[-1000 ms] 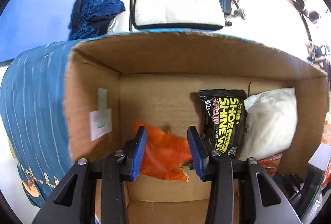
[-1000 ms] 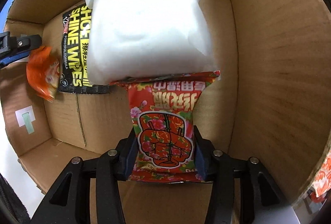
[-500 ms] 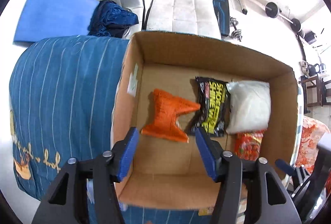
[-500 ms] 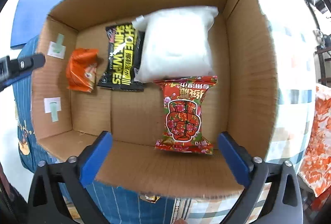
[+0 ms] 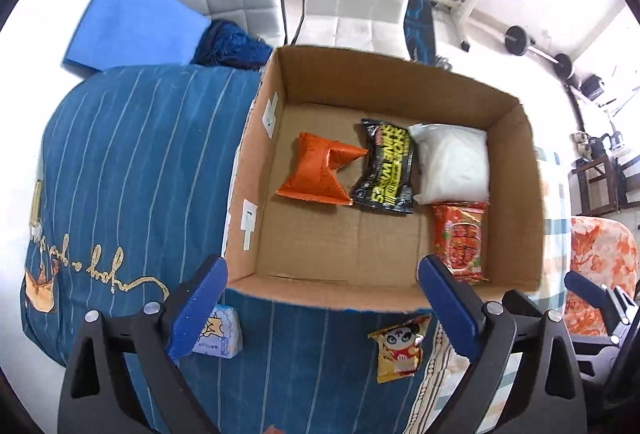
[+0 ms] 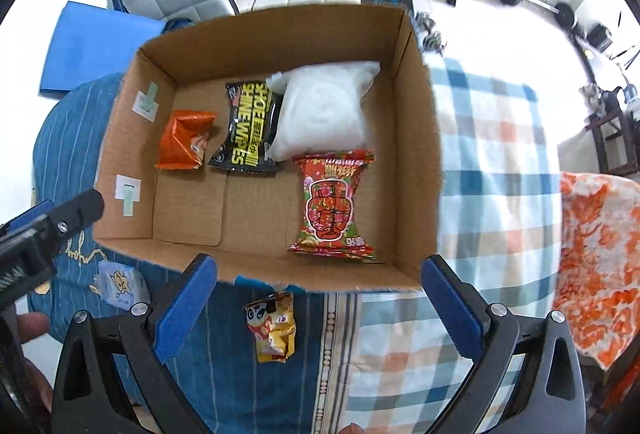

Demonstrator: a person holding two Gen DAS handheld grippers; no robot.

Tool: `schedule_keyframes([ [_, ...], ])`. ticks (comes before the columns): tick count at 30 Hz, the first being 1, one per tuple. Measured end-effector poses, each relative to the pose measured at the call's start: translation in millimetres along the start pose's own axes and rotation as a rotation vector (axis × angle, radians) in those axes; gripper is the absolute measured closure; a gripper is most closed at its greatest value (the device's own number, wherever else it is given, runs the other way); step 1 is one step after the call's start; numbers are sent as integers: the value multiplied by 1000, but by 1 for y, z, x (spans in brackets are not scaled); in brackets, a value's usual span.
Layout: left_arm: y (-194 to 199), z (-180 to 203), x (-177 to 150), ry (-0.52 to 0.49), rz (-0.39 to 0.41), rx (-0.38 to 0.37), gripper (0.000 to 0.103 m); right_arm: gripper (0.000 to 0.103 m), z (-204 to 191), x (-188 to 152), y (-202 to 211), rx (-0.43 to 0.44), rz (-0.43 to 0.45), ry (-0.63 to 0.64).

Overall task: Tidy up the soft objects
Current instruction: 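Lift both tools away from the box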

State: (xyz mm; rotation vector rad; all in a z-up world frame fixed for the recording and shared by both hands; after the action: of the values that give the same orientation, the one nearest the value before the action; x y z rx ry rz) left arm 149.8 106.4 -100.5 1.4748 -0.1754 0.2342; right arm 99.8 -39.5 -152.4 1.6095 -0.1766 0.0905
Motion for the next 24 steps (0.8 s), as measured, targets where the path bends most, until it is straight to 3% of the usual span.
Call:
schedule_keyframes([
  [15,98,-8,-41,-129,198,-23,5,0,-7,-53,105,-21,167,-72],
  [24,127,-13,-54,-178,261,-36,5,0,-19,-73,127,-6,197,-98],
])
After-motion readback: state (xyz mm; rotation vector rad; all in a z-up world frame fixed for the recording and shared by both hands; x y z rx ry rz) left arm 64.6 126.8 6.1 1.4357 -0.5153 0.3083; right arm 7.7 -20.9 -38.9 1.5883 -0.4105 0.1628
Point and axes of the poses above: each gripper's, at about its wrist camera, not at the fingertips, and y roughly against the way its jaws point, z to its right, x to its top, the point moved 1 cm from there along -y, roughly the way its jaws point, and after that the axes turned 3 degrees about -x, right-handed, at the moved point
